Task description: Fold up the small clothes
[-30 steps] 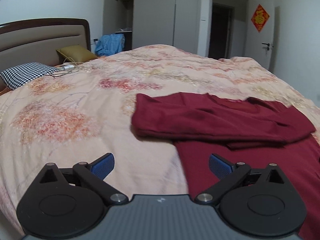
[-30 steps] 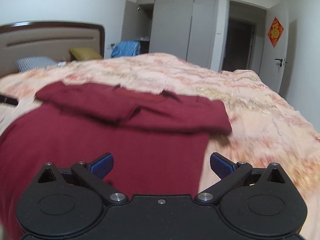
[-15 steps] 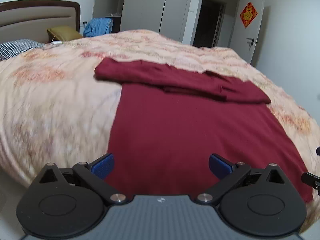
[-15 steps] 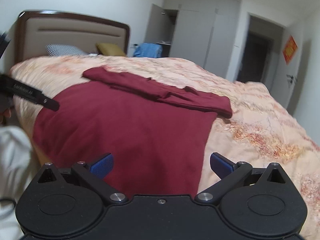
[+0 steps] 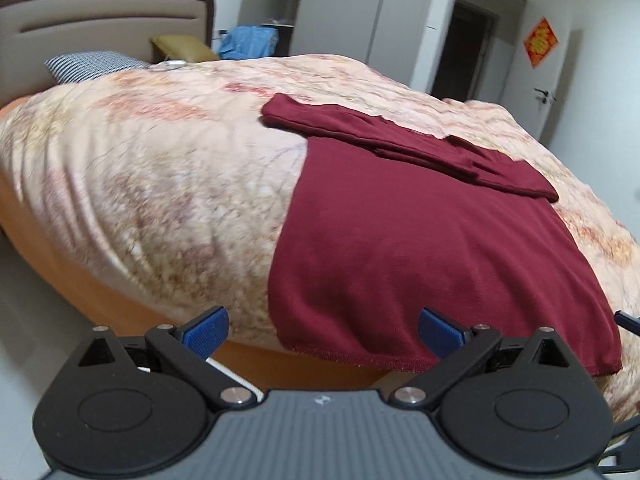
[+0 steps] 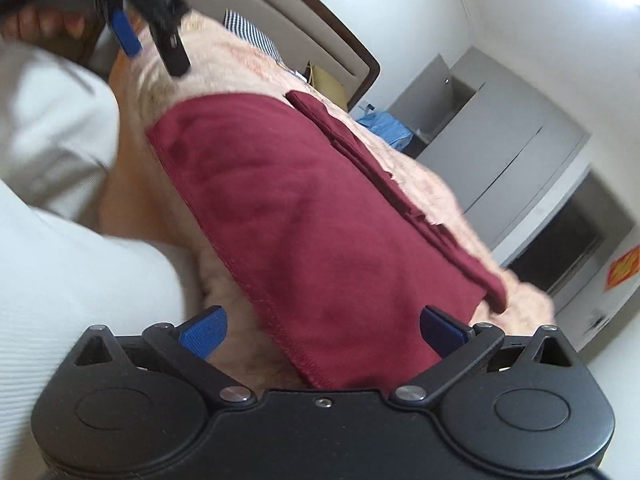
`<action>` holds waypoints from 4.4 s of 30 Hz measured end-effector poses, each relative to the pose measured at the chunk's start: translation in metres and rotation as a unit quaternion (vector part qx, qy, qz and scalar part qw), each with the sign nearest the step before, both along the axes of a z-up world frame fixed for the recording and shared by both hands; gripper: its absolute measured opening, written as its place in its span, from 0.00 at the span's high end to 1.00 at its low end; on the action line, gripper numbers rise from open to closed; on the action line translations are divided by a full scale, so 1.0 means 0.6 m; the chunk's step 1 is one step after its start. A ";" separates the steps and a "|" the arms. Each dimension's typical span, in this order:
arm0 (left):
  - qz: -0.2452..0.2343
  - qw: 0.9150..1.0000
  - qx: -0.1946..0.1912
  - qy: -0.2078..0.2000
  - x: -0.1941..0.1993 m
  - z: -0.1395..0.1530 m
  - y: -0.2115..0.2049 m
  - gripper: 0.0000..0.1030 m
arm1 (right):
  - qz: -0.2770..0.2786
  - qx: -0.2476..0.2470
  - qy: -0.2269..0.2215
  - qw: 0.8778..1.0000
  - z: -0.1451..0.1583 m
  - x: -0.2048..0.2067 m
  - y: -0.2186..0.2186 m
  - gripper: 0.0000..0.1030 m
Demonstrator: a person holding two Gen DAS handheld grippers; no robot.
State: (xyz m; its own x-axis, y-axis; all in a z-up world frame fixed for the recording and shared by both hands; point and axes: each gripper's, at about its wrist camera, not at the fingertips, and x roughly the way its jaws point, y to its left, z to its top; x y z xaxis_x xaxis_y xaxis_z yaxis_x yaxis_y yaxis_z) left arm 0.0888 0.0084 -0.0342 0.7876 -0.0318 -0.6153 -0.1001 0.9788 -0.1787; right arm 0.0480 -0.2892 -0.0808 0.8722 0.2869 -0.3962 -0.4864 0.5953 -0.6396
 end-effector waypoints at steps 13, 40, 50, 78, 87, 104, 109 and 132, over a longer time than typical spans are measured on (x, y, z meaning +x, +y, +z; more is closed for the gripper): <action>-0.004 1.000 -0.005 -0.006 -0.012 -0.003 -0.005 0.00 | 0.046 -0.015 -0.067 0.997 0.010 0.012 0.016 0.57; -0.114 0.951 0.272 -0.091 0.080 -0.050 -0.231 0.11 | 0.021 0.227 0.110 0.967 0.198 0.135 0.000 0.89; -0.095 0.947 0.285 -0.116 0.025 -0.034 -0.152 0.41 | 0.013 0.254 0.111 0.961 0.202 0.113 -0.022 0.90; -0.103 0.950 0.228 -0.184 0.099 0.131 -0.078 0.92 | -0.021 0.225 0.108 0.968 0.116 0.084 0.056 0.06; -0.092 0.956 0.195 -0.200 0.109 0.186 -0.082 0.92 | -0.137 0.106 -0.059 0.983 0.050 0.104 0.152 0.15; -0.074 0.962 0.195 -0.177 0.058 0.155 -0.039 0.92 | -0.170 0.126 -0.125 0.969 0.037 0.006 0.001 0.99; -0.069 0.960 0.198 -0.183 0.026 0.153 -0.032 0.92 | -0.142 0.151 -0.137 0.969 0.068 -0.012 -0.015 1.00; -0.062 0.965 0.190 -0.171 -0.033 0.104 -0.020 0.94 | -0.106 0.150 -0.084 0.980 0.082 -0.051 -0.041 0.48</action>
State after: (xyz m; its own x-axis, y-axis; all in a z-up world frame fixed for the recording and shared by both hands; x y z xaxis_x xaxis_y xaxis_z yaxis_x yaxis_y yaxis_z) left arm 0.0691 -0.0038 0.0280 0.9515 0.0380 -0.3053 0.0228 0.9809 0.1932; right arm 0.0173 -0.3136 -0.0316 0.9702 0.1744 -0.1682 -0.2353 0.8443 -0.4815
